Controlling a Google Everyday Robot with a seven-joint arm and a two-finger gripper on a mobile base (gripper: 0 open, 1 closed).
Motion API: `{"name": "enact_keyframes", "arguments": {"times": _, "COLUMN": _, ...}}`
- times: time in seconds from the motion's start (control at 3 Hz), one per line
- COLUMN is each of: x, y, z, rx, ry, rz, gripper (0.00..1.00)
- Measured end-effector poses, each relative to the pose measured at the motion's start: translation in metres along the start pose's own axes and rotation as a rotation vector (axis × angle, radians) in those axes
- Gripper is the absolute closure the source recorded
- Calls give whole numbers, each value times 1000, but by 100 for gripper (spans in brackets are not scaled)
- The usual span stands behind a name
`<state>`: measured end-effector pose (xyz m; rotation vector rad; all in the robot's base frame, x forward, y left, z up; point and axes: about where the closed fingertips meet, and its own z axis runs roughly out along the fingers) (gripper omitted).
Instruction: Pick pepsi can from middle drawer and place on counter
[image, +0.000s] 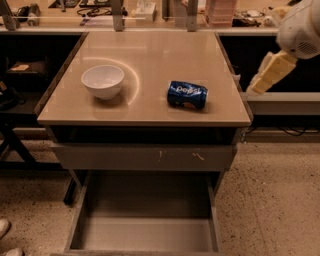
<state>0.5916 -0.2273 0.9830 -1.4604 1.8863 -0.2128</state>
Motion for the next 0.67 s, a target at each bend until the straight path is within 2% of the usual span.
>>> {"name": "enact_keyframes", "arguments": {"times": 0.33, "x": 7, "y": -11, "z": -58, "rx": 114, "ry": 36, "rz": 2, "gripper": 0}}
{"name": "enact_keyframes", "arguments": {"times": 0.67, "x": 6, "y": -12, "z": -63, "rx": 123, "ry": 37, "rz": 1, "gripper": 0}}
